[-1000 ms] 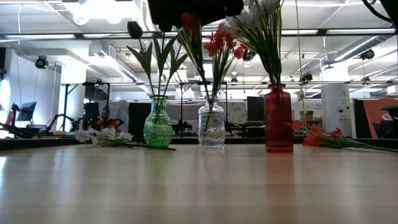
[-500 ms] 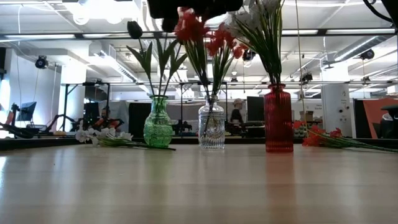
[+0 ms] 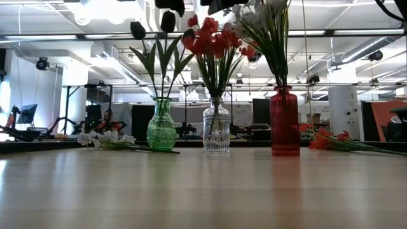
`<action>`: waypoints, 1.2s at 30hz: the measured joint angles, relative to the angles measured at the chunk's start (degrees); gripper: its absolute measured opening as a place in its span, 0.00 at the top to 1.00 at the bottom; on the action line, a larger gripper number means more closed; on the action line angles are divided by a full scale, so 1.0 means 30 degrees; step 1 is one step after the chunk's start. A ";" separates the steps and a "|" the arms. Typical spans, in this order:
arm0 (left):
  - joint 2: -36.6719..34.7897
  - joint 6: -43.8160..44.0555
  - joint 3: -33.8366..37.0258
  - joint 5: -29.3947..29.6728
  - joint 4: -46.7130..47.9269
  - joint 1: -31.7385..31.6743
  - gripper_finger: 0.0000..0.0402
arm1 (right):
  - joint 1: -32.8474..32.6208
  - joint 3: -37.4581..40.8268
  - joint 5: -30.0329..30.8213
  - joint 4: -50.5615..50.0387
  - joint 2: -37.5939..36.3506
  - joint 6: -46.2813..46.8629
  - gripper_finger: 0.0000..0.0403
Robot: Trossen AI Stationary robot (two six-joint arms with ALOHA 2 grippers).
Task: Sort flowers into vase by color
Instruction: Put the white flowers into the red vase
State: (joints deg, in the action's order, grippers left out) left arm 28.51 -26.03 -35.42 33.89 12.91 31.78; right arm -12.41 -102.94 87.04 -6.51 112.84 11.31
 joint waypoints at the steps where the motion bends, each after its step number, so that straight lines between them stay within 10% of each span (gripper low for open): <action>1: 0.0002 -0.0003 0.0001 0.0000 -0.0007 -0.0004 0.43 | -0.0033 0.0000 -0.0006 -0.0004 -0.0024 0.0007 0.23; 36: 0.1755 0.2120 -0.0488 -0.0007 -0.0466 -0.0004 0.43 | -0.5490 0.0021 -0.3195 1.1687 -0.0330 -1.3923 0.27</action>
State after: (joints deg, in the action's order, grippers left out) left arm 33.78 -19.67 -36.89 33.87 11.51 31.77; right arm -28.88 -102.87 77.46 28.55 111.85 -30.46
